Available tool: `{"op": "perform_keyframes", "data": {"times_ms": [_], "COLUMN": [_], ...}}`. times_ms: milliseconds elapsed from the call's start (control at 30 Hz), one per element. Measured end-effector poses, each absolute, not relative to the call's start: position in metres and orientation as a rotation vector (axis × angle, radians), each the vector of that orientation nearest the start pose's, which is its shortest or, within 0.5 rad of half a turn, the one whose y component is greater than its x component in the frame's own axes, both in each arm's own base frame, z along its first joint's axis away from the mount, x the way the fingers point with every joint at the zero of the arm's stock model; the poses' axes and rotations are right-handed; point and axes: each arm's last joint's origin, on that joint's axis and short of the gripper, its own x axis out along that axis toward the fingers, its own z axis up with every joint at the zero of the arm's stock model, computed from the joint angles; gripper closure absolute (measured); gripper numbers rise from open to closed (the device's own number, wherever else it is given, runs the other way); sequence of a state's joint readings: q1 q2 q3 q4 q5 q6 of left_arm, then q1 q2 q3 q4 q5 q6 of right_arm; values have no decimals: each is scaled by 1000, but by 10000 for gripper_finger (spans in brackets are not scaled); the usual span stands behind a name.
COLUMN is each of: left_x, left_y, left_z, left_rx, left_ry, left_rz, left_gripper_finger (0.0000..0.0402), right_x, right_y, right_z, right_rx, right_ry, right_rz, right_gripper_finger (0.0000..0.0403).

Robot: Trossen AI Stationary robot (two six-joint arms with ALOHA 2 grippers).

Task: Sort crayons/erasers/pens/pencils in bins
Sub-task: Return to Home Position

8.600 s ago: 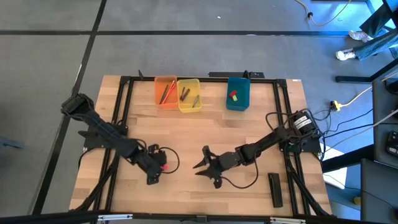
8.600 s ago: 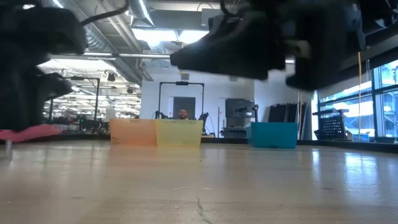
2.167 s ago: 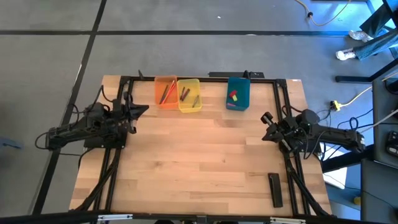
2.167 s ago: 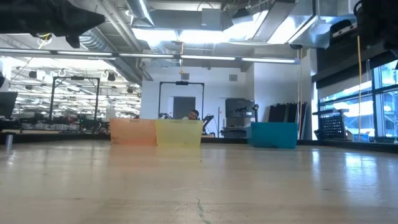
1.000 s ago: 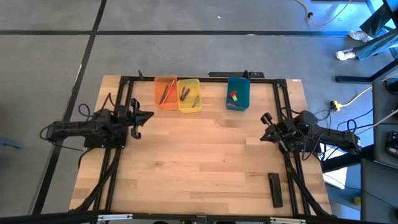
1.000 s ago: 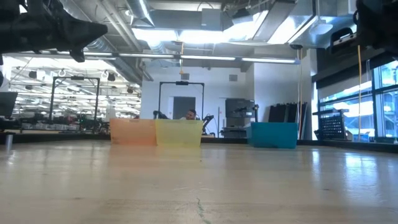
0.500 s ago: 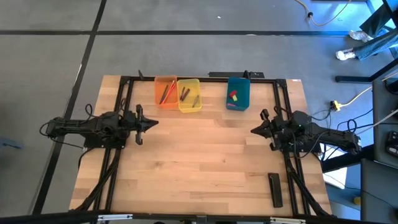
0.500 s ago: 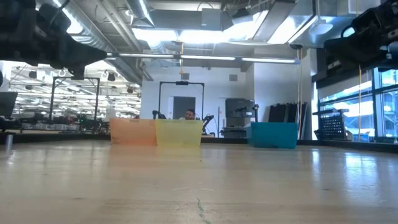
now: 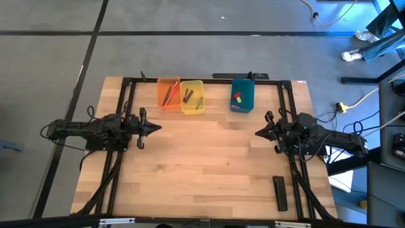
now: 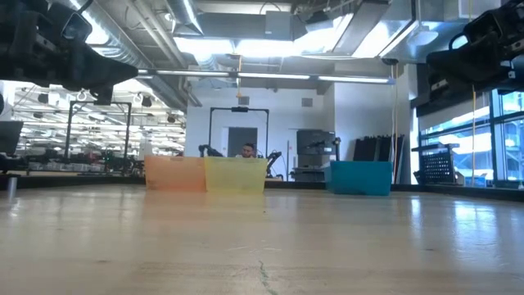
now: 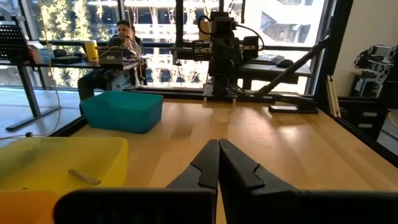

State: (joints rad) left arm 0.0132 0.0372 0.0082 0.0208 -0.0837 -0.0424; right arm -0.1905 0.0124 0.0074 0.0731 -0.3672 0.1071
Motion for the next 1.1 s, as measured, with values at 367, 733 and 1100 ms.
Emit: {"op": "perform_keyframes", "data": {"times_ms": [367,733,1100], "left_x": [99,99,99], "left_y": [4,4,4], "left_z": [167,167,167], "left_rx": [-42,-42,-42], "left_ry": [-8,-8,-8], "left_rz": [100,100,101], "left_gripper_finger": [401,401,401], "right_x": [96,96,96], "right_y": [-8,-8,-8], "right_z": [172,172,172], "right_rx": [80,81,81], "right_ry": [-59,-59,-59], "right_rz": [180,180,179], "right_gripper_finger": [380,380,380]}}
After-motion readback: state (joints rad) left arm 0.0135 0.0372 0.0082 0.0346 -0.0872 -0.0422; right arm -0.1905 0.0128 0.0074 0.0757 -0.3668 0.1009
